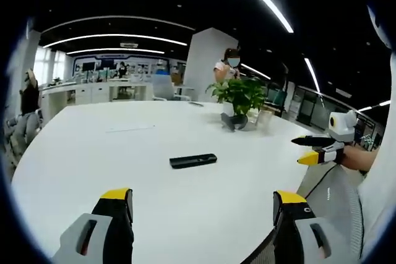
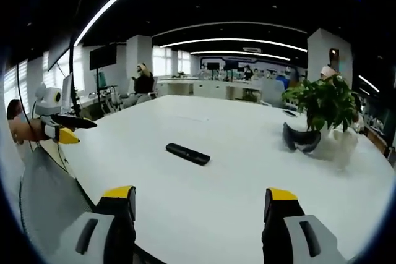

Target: Press the specified remote control buttons in sequence, fully releasing each button before pressing the next.

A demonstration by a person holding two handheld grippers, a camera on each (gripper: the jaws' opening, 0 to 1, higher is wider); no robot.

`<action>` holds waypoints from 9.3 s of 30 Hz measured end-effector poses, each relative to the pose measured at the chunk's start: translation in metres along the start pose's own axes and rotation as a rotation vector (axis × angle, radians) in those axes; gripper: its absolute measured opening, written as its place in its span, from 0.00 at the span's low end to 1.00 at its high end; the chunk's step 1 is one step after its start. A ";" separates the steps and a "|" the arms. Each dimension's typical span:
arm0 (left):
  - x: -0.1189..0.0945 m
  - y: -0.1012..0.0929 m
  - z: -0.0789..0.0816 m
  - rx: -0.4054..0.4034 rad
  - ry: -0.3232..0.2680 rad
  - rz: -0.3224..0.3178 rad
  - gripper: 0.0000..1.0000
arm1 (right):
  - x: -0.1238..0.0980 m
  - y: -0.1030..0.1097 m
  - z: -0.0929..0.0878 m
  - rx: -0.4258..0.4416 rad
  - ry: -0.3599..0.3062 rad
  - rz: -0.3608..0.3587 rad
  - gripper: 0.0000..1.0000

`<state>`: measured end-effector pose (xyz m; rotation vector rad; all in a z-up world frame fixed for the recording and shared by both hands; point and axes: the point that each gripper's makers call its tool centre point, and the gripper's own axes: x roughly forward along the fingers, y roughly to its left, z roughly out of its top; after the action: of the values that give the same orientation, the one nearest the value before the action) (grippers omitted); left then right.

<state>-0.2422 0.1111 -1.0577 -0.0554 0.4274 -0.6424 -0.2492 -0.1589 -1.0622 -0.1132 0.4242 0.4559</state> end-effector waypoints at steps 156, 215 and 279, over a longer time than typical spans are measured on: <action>0.086 -0.066 -0.130 0.853 0.935 -0.497 0.22 | 0.065 0.097 -0.097 -0.377 0.556 0.613 0.00; 0.081 -0.068 -0.132 0.733 0.781 -0.526 0.22 | 0.073 0.095 -0.102 -0.878 0.596 0.617 0.00; 0.081 -0.068 -0.132 0.765 0.769 -0.559 0.22 | 0.082 0.112 -0.092 -0.640 0.469 0.727 0.00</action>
<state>-0.2762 0.0192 -1.1955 0.8510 0.8896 -1.3481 -0.2672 -0.0438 -1.1818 -0.7089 0.7696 1.2886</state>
